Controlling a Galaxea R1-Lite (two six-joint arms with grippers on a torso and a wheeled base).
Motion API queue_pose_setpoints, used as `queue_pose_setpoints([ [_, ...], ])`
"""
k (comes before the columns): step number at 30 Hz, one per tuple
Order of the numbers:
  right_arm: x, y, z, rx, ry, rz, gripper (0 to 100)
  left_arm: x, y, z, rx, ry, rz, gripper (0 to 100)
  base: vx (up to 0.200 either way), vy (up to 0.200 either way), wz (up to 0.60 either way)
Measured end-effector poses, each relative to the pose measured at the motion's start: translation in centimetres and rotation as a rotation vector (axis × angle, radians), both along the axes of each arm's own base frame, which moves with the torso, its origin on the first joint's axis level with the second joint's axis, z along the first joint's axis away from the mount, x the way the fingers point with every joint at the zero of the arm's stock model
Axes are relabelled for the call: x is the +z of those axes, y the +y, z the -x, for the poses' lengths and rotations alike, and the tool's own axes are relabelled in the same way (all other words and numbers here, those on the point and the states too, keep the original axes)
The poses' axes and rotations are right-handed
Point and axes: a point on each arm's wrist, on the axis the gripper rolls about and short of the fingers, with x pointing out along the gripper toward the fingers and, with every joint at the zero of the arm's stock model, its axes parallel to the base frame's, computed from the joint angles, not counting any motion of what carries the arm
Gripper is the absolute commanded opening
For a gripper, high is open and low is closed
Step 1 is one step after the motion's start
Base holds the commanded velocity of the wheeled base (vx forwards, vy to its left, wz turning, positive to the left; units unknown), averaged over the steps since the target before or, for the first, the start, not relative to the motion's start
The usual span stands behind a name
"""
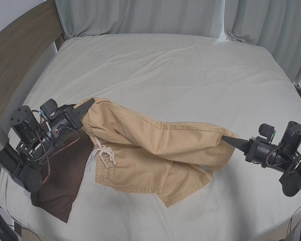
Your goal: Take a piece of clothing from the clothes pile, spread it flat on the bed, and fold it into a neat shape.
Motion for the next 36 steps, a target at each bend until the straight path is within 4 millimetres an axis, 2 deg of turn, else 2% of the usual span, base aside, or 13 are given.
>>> queue_pose_setpoints([
  [8, 1.4, 0.0, 0.3, 0.001, -0.053, -0.014, 0, 0.3, 0.2, -0.2, 0.007, -0.015, 0.003, 0, 0.000, 0.000, 0.00],
  [36, 3.9, -1.3, -0.3, -0.057, -0.154, -0.039, 0, 0.6, 1.6, -0.8, 0.055, -0.029, 0.005, 0, 0.000, 0.000, 0.00],
])
